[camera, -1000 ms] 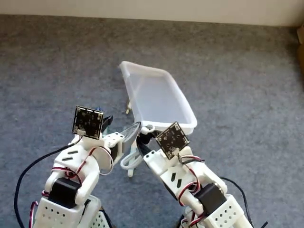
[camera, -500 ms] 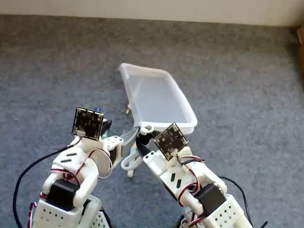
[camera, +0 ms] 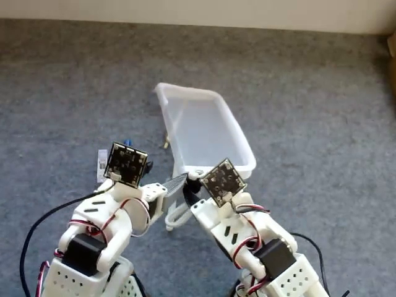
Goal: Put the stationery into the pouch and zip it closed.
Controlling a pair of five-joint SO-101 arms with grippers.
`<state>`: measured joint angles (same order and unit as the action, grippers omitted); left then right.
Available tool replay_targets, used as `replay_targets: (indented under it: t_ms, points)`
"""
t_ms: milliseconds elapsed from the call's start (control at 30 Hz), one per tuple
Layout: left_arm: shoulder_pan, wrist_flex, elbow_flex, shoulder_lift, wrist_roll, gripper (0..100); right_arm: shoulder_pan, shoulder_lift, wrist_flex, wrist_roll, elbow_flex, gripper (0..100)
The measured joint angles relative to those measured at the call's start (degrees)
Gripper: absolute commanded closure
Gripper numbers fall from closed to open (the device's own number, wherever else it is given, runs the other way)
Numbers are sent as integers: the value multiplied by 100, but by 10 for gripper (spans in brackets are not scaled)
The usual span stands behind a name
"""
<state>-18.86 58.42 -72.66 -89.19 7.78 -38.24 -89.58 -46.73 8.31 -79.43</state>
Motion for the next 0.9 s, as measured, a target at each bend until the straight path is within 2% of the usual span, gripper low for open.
replay_targets:
  t_ms: [233, 433, 633, 900]
  points:
    - [-26, -571, -360, -9, -44, 764, 18, 0, -26, 0, 0, 993]
    - [167, -598, -378, -9, -387, 776, 26, 0, -26, 0, 0, 993]
    - [457, -633, -413, -70, -440, 776, 290, 0, -26, 0, 0, 993]
    - [527, -703, -668, -70, -668, 772, 316, 9, -53, 18, 0, 993]
